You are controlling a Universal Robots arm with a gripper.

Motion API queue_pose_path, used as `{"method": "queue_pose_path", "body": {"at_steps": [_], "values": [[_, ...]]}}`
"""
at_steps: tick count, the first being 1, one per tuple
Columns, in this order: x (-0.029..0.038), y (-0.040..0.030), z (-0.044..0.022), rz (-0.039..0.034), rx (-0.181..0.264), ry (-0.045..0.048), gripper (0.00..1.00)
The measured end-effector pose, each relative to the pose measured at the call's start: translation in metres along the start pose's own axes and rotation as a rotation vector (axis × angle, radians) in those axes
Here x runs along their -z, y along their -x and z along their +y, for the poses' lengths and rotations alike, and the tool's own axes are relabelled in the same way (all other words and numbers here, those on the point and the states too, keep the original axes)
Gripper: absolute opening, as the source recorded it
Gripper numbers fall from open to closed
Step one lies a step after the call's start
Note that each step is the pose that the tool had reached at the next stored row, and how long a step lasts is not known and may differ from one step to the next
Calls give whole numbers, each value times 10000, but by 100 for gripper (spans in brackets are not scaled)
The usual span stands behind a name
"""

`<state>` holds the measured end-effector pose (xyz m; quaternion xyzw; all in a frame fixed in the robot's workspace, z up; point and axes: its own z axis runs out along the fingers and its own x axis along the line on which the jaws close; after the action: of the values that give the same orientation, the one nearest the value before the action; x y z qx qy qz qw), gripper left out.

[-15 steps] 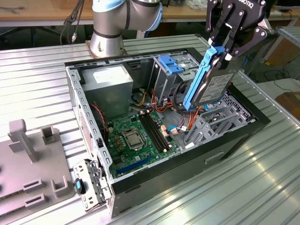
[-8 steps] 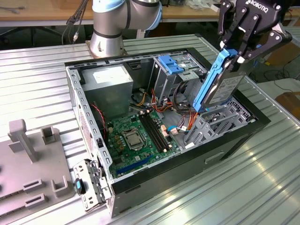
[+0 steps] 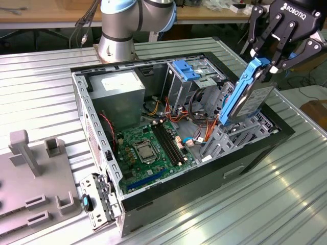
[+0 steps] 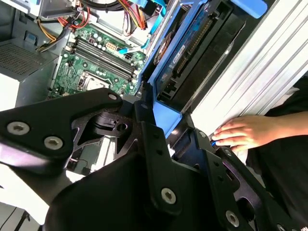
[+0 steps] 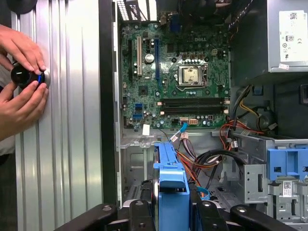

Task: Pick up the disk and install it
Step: 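Insert the disk into the insertion slot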

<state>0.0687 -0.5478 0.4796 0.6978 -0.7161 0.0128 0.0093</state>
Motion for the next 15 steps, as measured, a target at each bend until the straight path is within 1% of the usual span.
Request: {"method": "queue_pose_path", "body": {"at_steps": [3, 5, 10, 15], "values": [[-17, -37, -32, -1, 0, 3, 37], [-27, -64, -37, -3, -1, 4, 37], [-27, -65, -38, 0, 0, 5, 37], [-60, -67, -39, -2, 0, 5, 37]]}}
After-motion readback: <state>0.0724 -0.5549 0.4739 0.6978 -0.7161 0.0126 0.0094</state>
